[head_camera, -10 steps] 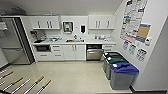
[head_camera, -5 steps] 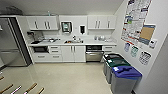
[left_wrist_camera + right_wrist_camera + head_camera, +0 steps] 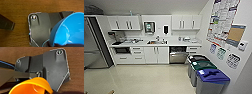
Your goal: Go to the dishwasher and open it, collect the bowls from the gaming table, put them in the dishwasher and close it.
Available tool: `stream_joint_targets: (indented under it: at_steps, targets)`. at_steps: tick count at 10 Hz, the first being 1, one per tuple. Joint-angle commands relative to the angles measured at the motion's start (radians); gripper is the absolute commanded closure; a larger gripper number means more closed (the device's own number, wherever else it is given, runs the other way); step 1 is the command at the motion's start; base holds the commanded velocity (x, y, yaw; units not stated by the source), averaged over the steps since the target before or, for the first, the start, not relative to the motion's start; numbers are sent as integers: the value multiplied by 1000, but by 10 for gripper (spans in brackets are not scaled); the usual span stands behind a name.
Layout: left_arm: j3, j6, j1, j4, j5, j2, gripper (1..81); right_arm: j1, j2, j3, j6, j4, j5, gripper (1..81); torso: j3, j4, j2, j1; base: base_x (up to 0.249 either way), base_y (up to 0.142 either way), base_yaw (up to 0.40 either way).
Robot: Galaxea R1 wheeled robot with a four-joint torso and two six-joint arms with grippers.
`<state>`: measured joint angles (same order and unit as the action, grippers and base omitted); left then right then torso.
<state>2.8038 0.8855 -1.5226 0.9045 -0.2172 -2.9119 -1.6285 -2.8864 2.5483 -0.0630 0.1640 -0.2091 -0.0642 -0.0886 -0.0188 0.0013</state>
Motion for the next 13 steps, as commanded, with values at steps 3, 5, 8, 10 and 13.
stream_joint_targets:
  at_steps: [3,5,8,10,13]
  targets:
    - [10,-7,38,2,30,17,811,32,10,-5,3,12,45,811,0,0,0,0,206,0,0]
    - [10,-7,38,2,32,16,811,32,10,-5,3,12,45,811,0,0,0,0,206,0,0]
    - [10,-7,38,2,32,17,811,35,10,-5,3,14,46,811,0,0,0,0,207,0,0]
    - [10,-7,38,4,32,16,811,35,10,-5,3,12,47,811,0,0,0,0,207,0,0]
    - [10,-7,40,2,32,16,811,37,10,-5,3,12,47,811,0,0,1,1,160,0,0]
